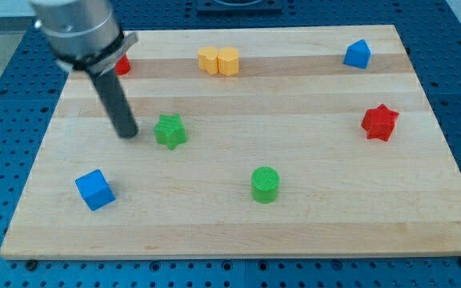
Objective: Slide the green star vertically to the bottom of the yellow blocks
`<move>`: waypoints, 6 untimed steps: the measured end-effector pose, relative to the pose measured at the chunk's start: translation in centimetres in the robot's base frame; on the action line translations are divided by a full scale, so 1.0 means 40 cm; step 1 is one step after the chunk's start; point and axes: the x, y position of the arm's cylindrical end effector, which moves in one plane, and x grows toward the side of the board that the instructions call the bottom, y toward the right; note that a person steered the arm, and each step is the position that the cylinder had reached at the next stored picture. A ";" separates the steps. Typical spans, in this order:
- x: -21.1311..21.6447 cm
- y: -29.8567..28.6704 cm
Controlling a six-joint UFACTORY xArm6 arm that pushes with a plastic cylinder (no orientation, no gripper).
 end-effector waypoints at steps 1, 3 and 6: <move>-0.017 0.002; 0.036 0.127; 0.112 0.346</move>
